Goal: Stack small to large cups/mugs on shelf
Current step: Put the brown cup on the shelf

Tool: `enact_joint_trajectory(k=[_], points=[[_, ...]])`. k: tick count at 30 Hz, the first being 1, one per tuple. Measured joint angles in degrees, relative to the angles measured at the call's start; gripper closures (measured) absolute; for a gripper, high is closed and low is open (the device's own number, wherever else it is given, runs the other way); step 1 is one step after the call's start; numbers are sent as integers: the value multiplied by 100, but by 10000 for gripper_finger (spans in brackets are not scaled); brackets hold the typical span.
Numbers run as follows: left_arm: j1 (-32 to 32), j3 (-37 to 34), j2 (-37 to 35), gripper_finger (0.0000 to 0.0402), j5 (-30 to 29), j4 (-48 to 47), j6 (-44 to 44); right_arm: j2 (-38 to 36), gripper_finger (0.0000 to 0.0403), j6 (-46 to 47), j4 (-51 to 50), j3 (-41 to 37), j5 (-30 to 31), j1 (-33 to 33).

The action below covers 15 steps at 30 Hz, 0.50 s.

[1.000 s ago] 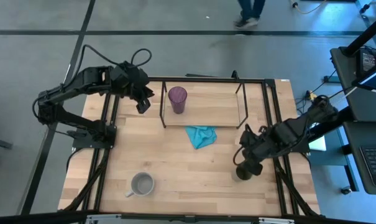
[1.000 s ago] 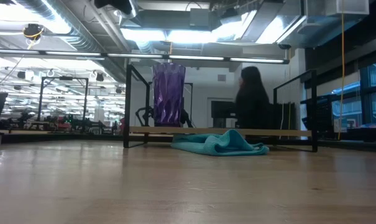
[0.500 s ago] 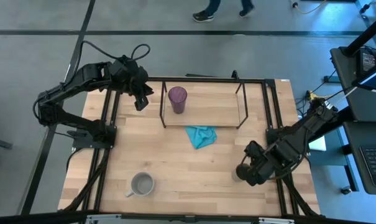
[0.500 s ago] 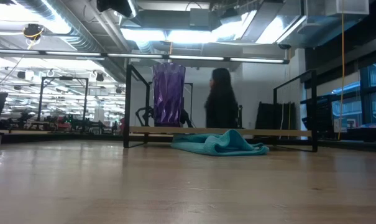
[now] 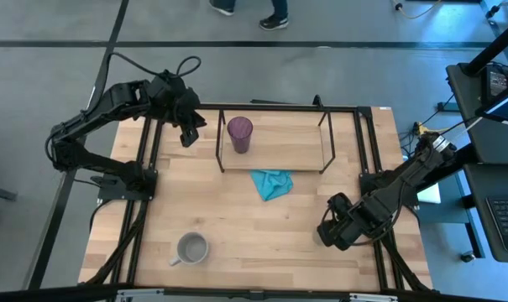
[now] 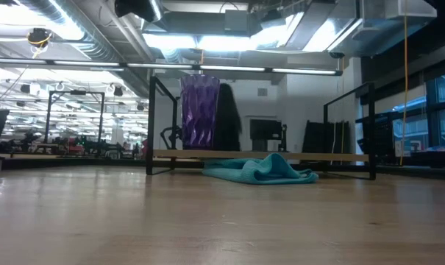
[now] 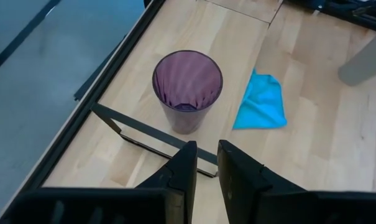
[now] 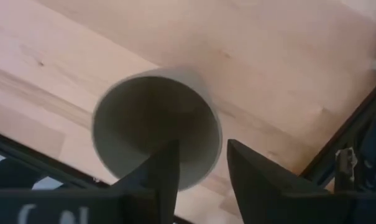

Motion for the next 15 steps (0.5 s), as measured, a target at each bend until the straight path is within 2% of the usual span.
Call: enact_joint_trajectory(k=[11,15], points=[[133,0,0,343,-2,5,0,-3,267,-118,-55,-192,159,2],[185,0,0,343,-2,7,0,-3,267,-116,379,-521,-53,0]])
